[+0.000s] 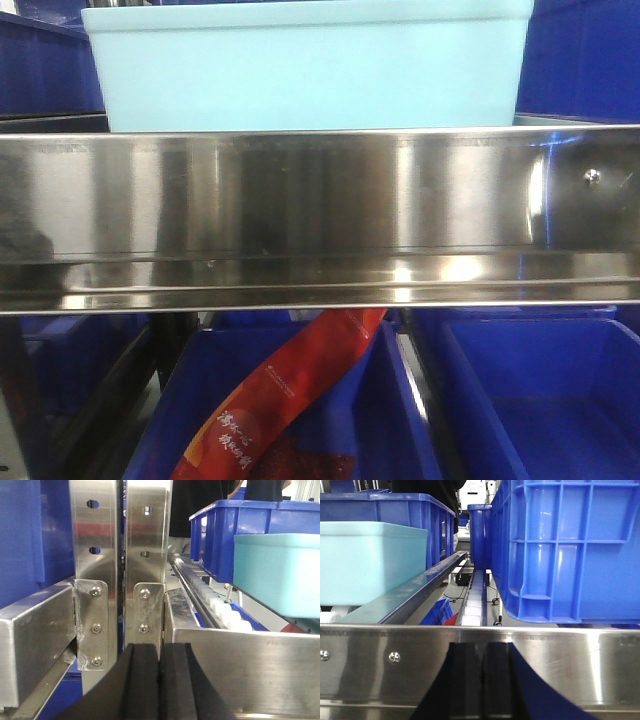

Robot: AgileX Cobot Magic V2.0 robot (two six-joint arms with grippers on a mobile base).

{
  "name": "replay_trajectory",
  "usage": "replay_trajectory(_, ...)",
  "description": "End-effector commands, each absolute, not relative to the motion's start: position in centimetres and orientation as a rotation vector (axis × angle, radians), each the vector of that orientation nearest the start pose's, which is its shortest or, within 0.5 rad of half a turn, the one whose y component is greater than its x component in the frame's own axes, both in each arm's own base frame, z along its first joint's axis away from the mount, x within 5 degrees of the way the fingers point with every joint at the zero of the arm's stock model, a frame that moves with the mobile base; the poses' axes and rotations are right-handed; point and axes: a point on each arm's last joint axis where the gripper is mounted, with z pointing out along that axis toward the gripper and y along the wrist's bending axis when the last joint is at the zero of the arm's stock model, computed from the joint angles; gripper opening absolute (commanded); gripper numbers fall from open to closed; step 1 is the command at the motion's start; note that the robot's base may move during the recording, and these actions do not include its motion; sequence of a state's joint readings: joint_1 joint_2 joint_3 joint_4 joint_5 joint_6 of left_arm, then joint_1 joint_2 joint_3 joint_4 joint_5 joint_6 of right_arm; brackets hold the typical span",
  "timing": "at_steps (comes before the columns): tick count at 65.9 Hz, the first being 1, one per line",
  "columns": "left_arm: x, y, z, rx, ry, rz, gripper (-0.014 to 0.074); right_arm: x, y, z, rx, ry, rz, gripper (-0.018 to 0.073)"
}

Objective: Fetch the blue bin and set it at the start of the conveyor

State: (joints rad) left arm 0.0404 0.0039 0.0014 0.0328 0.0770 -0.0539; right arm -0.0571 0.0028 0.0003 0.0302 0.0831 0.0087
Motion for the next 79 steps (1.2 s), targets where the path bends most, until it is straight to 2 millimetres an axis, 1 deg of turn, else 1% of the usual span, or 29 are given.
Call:
replay_trajectory(1, 5.6, 0.2, 20.7, -0.05, 1.547, 0.007, -0.0111, 5.6, -0.3, 20.7, 0.062, 1.549, -0.025, -0.0162)
replay_trajectory(33, 5.6, 0.2, 20.8, -0.049, 1.539, 0.007, -0.0111, 5.6, -0.3, 20.7, 0.062, 1.549, -0.025, -0.0162)
replay_trajectory(42, 5.6, 0.2, 21.0, -0.048, 1.518, 0.007, -0.0111, 5.6, -0.3, 20.9, 0.062, 1.525, -0.025, -0.0162)
replay_trajectory(57, 5.5, 0.2, 22.1, -0.042, 1.395, 0.004, -0.0111, 5.6, -0.3, 21.2, 0.061, 1.49, -0.026, -0.0162)
replay_trajectory(65, 5.3, 0.2, 22.8, -0.053, 1.313, -0.011, -0.0111, 5.5, -0.4, 21.9, 0.12, 1.411, 0.034, -0.0162)
replay_trajectory(66, 5.3, 0.2, 22.9, -0.053, 1.307, -0.011, -0.0111, 5.5, -0.4, 22.0, 0.126, 1.407, 0.04, -0.0162)
replay_trajectory(69, 5.3, 0.2, 23.0, -0.053, 1.306, -0.011, -0.0111, 5.2, -0.3, 23.4, 0.126, 1.384, 0.047, -0.0162)
replay_trajectory(71, 5.2, 0.2, 23.5, -0.053, 1.302, -0.011, -0.0111, 5.0, -0.3, 24.3, 0.122, 1.396, 0.051, -0.0162)
replay_trajectory(73, 5.0, 0.2, 24.4, -0.052, 1.294, -0.011, -0.0111, 4.7, -0.2, 25.1, 0.118, 1.41, 0.055, -0.0162)
replay_trajectory(74, 4.9, 0.2, 24.8, -0.053, 1.297, -0.011, -0.0111, 4.5, -0.2, 26.0, 0.114, 1.407, 0.058, -0.0162)
replay_trajectory(77, 4.6, 0.2, 26.0, -0.052, 1.307, -0.009, -0.0109, 3.9, 0.0, 27.3, 0.105, 1.44, 0.062, -0.016)
replay_trajectory(78, 4.5, 0.2, 26.2, -0.05, 1.336, -0.004, -0.0107, 3.7, 0.0, 27.8, 0.103, 1.443, 0.064, -0.0155)
replay_trajectory(79, 4.2, 0.2, 27.0, -0.048, 1.328, -0.002, -0.0099, 3.5, 0.1, 28.2, 0.1, 1.443, 0.065, -0.0146)
